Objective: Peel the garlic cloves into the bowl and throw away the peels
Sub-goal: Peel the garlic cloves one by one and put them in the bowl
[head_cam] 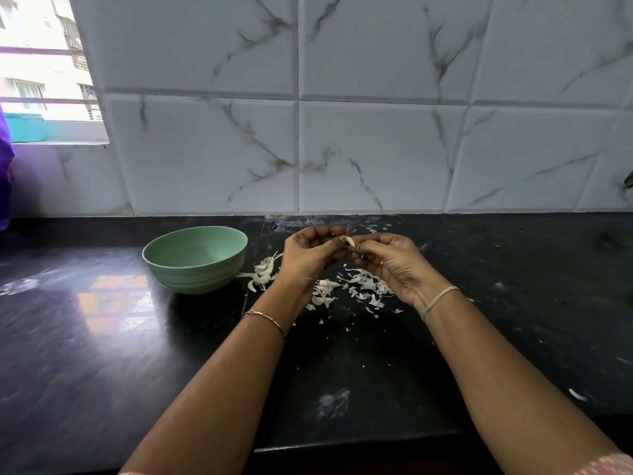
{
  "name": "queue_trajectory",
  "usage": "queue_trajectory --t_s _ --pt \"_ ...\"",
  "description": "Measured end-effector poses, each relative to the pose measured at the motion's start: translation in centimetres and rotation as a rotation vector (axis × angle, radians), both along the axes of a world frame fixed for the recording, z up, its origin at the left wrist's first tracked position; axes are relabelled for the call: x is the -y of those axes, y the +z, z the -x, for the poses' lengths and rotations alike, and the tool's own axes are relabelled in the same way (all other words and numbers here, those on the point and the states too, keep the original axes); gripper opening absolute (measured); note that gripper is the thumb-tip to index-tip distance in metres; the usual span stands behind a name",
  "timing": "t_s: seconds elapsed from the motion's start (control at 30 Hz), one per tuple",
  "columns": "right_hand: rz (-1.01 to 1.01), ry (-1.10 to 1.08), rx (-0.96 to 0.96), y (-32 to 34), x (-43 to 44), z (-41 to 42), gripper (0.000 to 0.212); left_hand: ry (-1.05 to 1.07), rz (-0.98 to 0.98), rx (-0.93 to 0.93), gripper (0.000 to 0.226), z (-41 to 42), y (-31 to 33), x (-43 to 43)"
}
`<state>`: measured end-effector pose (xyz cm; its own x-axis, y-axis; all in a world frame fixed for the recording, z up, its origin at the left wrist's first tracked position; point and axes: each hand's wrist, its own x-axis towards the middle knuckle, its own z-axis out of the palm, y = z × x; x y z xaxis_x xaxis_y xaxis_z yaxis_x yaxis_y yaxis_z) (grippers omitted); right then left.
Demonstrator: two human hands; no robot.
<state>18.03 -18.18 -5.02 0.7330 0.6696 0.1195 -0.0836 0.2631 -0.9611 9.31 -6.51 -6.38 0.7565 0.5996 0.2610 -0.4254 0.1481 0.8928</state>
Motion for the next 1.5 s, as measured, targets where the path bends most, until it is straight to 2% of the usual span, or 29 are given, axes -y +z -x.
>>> queue_trajectory --t_s 0.1,0.27,0.33,0.43,0.53,0.57,0.63,0.7,0.83,0.93,1.0,1.13,1.17,1.23,1.3,1.43,1.5 --pt "-0.035 -0.008 -0.033 0.2 0.1 -0.1 0.008 0.028 -0.067 -0.007 0.016 0.1 -0.1 -0.1" --pt "-0.064 -0.035 0.007 0.2 0.2 -0.1 0.009 0.111 -0.397 -0.103 0.018 -0.3 -0.3 -0.1" --pt "-0.046 -0.054 0.059 0.1 0.1 -0.1 0.009 0.155 -0.456 -0.149 0.017 -0.6 -0.5 -0.1" --pt "0.067 -0.182 0.278 -0.2 0.0 -0.5 0.006 0.165 -0.418 -0.180 0.012 -0.7 -0.6 0.1" --pt "0.334 -0.386 0.687 -0.6 0.3 -1.3 0.006 0.098 -0.296 -0.183 0.010 -0.4 -0.4 0.4" --pt "0.423 -0.385 0.787 -0.7 0.5 -1.5 0.010 0.062 -0.238 -0.177 0.010 -0.3 -0.3 0.4" --pt "0.554 -0.314 0.868 -0.8 0.8 -1.8 0.020 -0.003 -0.125 -0.172 0.011 -0.3 -0.1 0.4" --pt "0.608 -0.328 0.896 -0.9 1.0 -2.1 0.023 -0.057 -0.027 -0.165 0.013 -0.3 0.1 0.5" --pt "0.559 -0.478 0.893 -0.4 1.3 -1.9 0.005 -0.123 0.046 -0.157 0.008 -0.2 0.3 0.6" --pt "0.549 -0.526 0.880 -0.4 1.4 -2.1 0.025 -0.134 0.078 -0.155 0.011 -0.2 0.3 0.4" --pt "0.488 -0.447 0.812 -0.5 1.1 -2.3 0.019 -0.139 0.102 -0.146 0.011 -0.2 0.3 0.4" --pt "0.270 -0.136 0.426 -0.5 0.7 -2.0 0.013 -0.137 0.129 -0.139 0.014 0.0 0.4 0.4" --pt "0.248 -0.084 0.383 -0.4 0.7 -1.8 0.007 -0.136 0.135 -0.133 0.015 0.0 0.4 0.4" --pt "0.247 -0.062 0.399 -0.5 0.7 -1.5 0.016 -0.137 0.153 -0.123 0.015 0.0 0.4 0.4" --pt "0.267 -0.152 0.469 -0.7 0.7 -1.6 0.022 -0.141 0.158 -0.126 0.013 0.0 0.3 0.4" --pt "0.332 -0.424 0.635 -1.0 0.6 -3.0 0.010 -0.123 0.134 -0.156 0.011 0.0 0.4 0.4" --pt "0.382 -0.436 0.693 -1.1 0.6 -3.3 0.013 -0.090 0.101 -0.178 0.011 0.1 0.5 0.4"
